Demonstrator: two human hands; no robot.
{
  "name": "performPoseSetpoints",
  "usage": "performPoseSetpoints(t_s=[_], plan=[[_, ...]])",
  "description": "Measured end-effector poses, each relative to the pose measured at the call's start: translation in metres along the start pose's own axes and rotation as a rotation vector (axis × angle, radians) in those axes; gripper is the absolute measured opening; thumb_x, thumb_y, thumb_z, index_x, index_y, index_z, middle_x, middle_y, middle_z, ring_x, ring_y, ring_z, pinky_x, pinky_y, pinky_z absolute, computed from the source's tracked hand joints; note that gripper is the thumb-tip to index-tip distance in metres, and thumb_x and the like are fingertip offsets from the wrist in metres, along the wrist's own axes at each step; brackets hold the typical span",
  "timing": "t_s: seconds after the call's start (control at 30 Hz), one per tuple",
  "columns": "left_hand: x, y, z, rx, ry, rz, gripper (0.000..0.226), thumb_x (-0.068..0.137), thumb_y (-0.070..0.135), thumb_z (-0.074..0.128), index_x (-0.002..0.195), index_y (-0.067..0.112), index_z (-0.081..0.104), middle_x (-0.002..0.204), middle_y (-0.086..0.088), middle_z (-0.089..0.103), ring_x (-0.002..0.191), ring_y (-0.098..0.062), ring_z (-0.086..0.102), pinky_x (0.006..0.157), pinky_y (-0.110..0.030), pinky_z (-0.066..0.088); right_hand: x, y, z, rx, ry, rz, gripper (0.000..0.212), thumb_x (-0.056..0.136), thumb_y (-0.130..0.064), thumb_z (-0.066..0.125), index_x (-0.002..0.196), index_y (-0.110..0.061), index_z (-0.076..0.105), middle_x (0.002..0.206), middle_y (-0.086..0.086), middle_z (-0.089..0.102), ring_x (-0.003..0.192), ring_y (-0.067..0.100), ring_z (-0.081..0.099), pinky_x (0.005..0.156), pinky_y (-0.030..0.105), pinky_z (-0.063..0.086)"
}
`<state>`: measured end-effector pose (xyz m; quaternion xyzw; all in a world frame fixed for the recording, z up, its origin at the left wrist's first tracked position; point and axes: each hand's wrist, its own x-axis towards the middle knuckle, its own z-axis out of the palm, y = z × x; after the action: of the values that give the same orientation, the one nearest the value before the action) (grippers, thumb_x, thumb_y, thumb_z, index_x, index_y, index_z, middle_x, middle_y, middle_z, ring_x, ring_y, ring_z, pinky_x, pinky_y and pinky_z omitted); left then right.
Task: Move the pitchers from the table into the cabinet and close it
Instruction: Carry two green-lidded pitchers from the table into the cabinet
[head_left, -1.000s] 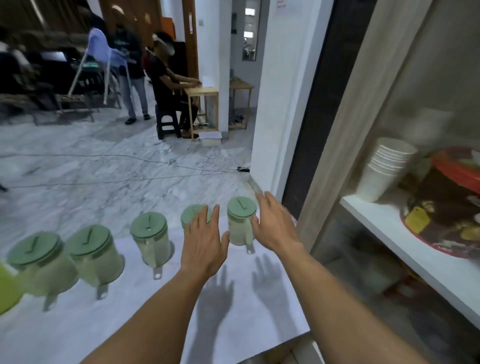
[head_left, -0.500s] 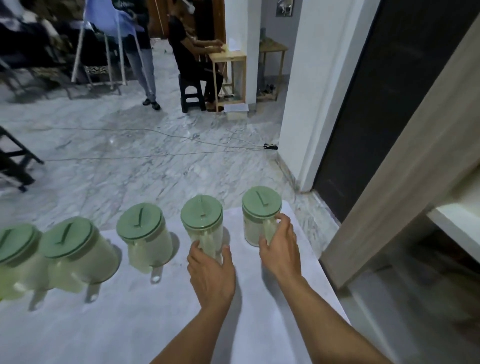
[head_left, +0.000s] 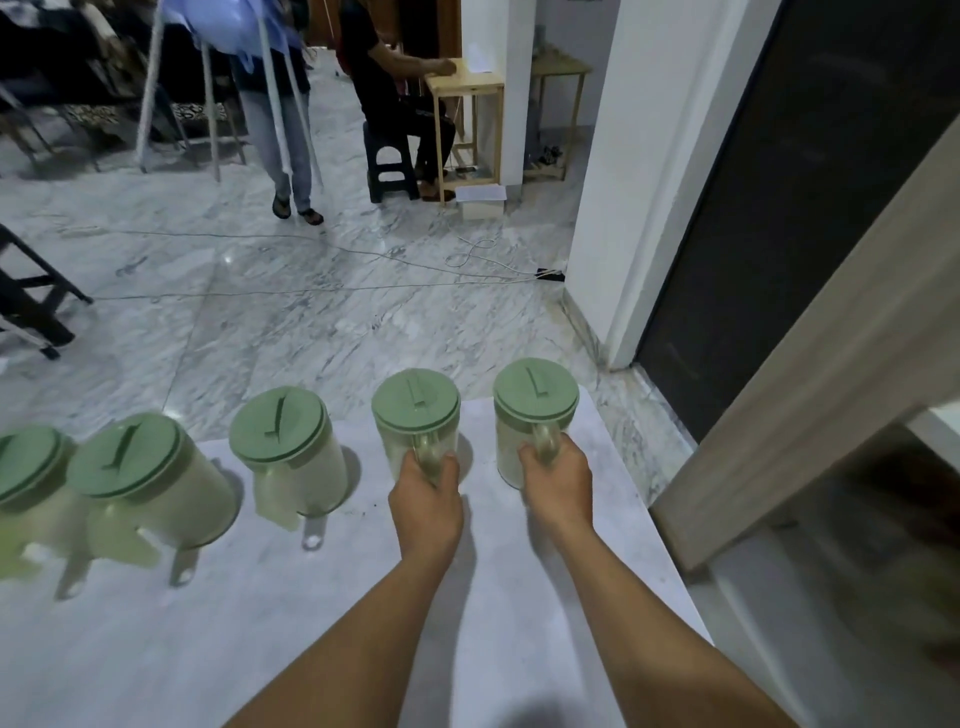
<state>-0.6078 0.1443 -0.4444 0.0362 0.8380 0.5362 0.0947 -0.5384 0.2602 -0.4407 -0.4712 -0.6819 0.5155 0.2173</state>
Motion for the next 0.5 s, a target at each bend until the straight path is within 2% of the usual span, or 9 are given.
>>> performPoseSetpoints(t_s=[0.17,0.33,0.5], plan=[[-0.005,0.007,-0.014,-0.011,-0.024,0.073,0.016,0.094,0.023,0.059,0.087,0.009,0.057,0.076,0.000,0.059,0.076,-0.025,0.057,0.066,-0.030,0.036,-0.013,-0.003,-0.003,0.047,0.026,0.002,0.013,0.092,-0.020,0.065,0.102,-0.013,0.067,0.093,0.008,0.070,0.084,0.025,0.064,0.071,0.027,0.043],[-0.013,0.030,-0.038,0.003,-0.086,0.151,0.016,0.094,0.021,0.059,0.086,0.008,0.056,0.076,-0.003,0.058,0.073,-0.023,0.053,0.064,-0.030,0.034,-0.037,-0.023,-0.022,0.037,0.100,-0.002,0.015,0.089,-0.020,0.064,0.098,-0.009,0.067,0.087,0.008,0.069,0.080,0.026,0.063,0.068,0.030,0.046],[-0.027,0.062,-0.073,-0.043,-0.188,0.225,0.016,0.093,0.022,0.059,0.087,0.008,0.058,0.085,-0.010,0.068,0.077,-0.025,0.058,0.067,-0.029,0.035,-0.080,-0.056,-0.052,0.067,0.208,-0.036,0.007,0.088,-0.016,0.064,0.084,-0.011,0.062,0.071,0.003,0.060,0.062,0.017,0.054,0.057,0.029,0.039]])
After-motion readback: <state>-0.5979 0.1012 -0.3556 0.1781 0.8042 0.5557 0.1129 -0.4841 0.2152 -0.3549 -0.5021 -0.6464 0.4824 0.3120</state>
